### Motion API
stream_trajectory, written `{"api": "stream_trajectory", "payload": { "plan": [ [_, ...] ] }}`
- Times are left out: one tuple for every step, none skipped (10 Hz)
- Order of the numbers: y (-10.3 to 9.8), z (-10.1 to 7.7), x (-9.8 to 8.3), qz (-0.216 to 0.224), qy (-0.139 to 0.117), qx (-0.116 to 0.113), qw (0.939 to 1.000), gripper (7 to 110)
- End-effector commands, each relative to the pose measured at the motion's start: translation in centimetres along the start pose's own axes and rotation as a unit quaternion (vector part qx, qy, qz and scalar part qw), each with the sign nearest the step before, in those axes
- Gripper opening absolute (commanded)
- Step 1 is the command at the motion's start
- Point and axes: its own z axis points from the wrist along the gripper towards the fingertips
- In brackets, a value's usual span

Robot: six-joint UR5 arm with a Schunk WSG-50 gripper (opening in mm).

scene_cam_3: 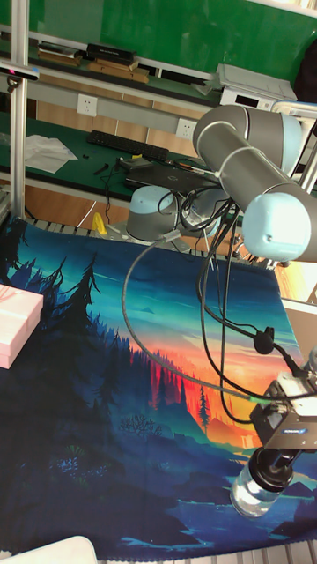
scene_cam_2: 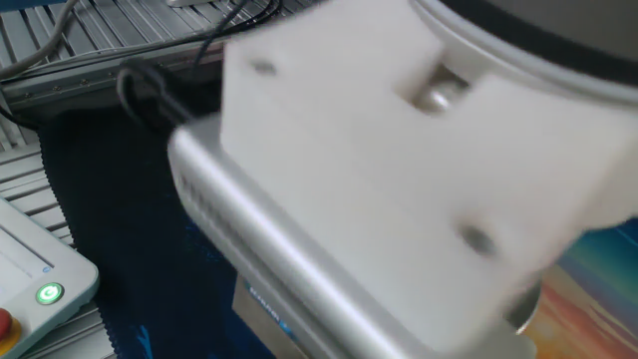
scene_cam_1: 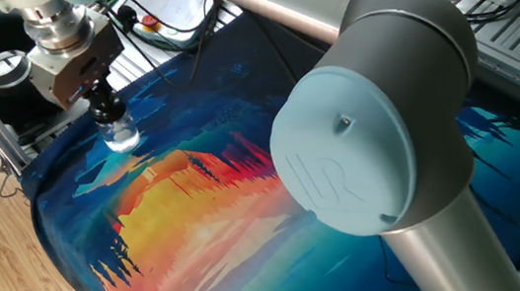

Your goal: Unscrew the lid from the jar

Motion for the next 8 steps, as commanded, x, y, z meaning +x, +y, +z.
{"api": "stream_trajectory", "payload": {
  "plan": [
    [-0.1,-0.4,-0.1,-0.113,-0.003,-0.001,0.9936,22],
    [-0.3,-0.5,-0.2,-0.145,-0.004,-0.001,0.9894,22],
    [-0.4,-0.7,-0.3,-0.179,-0.006,-0.006,0.9838,22],
    [-0.3,-0.8,-0.5,-0.211,-0.010,-0.015,0.9772,22],
    [-0.5,-0.8,-0.6,-0.241,-0.010,-0.013,0.9703,22],
    [-0.9,-0.5,-0.7,-0.272,-0.010,-0.007,0.9621,22],
    [-0.8,0.0,-1.0,-0.301,-0.021,-0.012,0.9535,22],
    [-0.4,0.5,-1.1,-0.322,-0.034,-0.025,0.9459,22]
  ]
}}
